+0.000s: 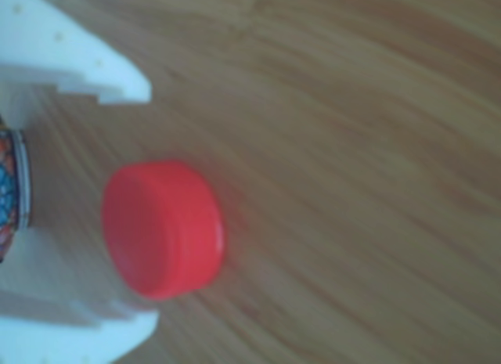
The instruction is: Grasp a red cap and put it in the cup.
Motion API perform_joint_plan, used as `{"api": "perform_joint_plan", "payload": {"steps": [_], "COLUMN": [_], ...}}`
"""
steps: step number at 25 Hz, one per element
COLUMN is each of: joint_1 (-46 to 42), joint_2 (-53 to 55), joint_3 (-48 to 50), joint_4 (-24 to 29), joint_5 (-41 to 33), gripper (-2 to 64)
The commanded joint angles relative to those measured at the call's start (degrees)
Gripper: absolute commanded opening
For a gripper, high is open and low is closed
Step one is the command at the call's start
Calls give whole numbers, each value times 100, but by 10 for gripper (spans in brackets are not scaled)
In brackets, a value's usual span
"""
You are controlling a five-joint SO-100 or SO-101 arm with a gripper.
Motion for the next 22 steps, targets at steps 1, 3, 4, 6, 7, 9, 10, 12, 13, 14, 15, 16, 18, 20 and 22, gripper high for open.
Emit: {"api": "perform_joint_plan", "payload": {"steps": [1,3,4,6,7,9,10,12,13,14,15,16,18,20,22], "joint_1": [9,9,9,9,9,9,9,18,18,18,18,18,18,18,26], "joint_2": [88,88,88,88,88,88,88,88,88,88,88,88,88,158,193], "joint_3": [-132,-123,-123,-123,-123,-132,-132,-132,-132,-132,-132,-132,-167,-185,-316], "joint_4": [-26,-26,-26,-26,-26,-26,-26,-26,-26,-26,-26,-26,-26,-18,88], "joint_5": [35,35,35,35,35,35,35,44,44,44,44,44,44,44,44], "gripper": [303,276,245,172,136,85,79,78,78,78,79,79,80,80,81]}}
